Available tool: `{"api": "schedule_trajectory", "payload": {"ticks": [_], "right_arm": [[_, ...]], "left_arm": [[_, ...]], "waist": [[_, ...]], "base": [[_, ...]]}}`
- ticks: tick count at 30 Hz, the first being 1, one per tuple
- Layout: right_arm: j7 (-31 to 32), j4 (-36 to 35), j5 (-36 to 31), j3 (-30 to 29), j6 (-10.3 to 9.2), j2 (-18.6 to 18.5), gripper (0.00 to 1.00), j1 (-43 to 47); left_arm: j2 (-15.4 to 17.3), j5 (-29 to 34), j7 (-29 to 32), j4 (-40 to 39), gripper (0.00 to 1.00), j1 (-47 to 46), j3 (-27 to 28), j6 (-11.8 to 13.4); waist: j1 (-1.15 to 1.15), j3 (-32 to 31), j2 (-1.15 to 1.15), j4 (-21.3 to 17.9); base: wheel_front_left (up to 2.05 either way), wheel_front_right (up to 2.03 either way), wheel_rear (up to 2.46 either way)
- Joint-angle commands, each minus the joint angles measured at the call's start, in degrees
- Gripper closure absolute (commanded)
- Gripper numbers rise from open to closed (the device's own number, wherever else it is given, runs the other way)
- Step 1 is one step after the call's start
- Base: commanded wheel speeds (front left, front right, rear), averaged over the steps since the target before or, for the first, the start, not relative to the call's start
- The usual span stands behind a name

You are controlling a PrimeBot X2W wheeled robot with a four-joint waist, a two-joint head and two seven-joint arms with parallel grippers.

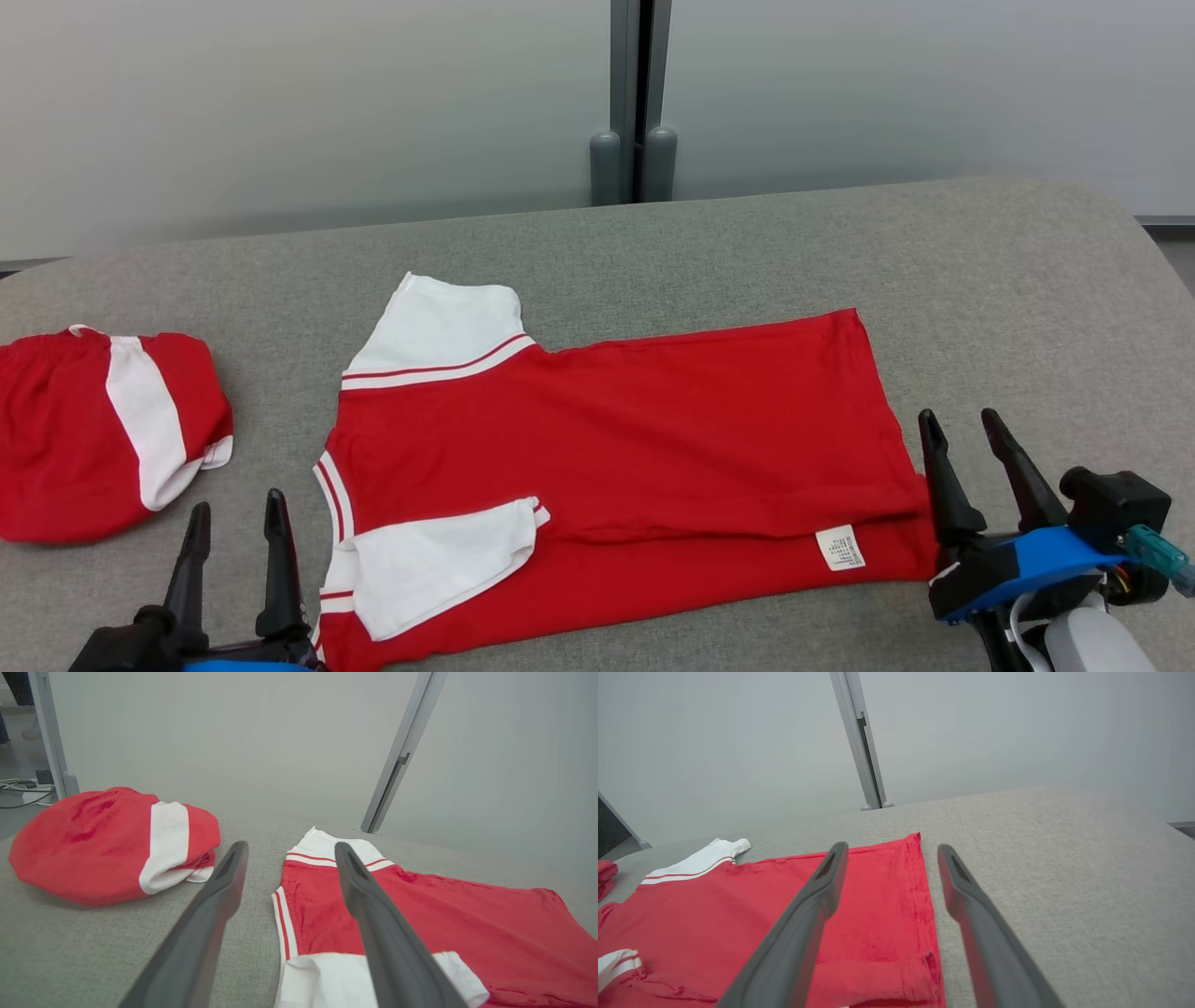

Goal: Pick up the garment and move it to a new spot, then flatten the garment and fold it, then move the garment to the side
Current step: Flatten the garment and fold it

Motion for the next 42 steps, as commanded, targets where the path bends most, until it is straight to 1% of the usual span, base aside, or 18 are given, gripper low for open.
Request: {"api": "schedule_trajectory", "payload": {"ticks": [1,4,7,14,23,42], "right_arm": [[-0.2,-2.4,-1.8,-0.8,0.03,1.0,0.0,1.3],[-0.2,-7.5,-5.0,-2.0,0.03,3.4,0.0,2.4],[-0.2,-11.5,-7.3,-2.0,0.02,4.9,0.0,3.4],[-0.2,-15.1,-9.1,-2.2,0.02,6.7,0.0,5.8],[-0.2,-12.8,-11.0,-1.6,0.03,7.5,0.0,9.6],[-0.2,-11.0,-10.9,-0.5,0.03,7.5,0.0,9.9]], "left_arm": [[-0.3,1.4,0.0,-1.0,0.0,-1.0,0.9,-0.2],[-1.1,4.3,0.0,-2.9,0.0,-1.5,2.9,-0.3],[-1.5,7.5,0.0,-3.9,0.0,-1.7,4.0,-0.3],[-2.1,11.0,0.0,-4.6,0.0,-1.4,5.3,-0.1],[-2.4,12.9,0.0,-1.3,0.0,1.0,4.7,-0.8],[-2.1,12.7,0.0,2.0,0.0,0.0,5.4,-1.5]], "waist": [[0.0,-0.1,-0.01,0.0],[0.0,-0.5,-0.01,-0.1],[0.0,-0.7,-0.01,-0.1],[0.0,-1.7,-0.01,0.6],[0.0,-3.4,-0.01,1.6],[0.0,-3.8,-0.01,2.1]], "base": [[0.0,0.0,0.0],[0.0,0.0,0.0],[0.0,0.0,0.0],[0.0,0.0,0.0],[0.0,0.0,0.0],[0.0,0.0,0.0]]}}
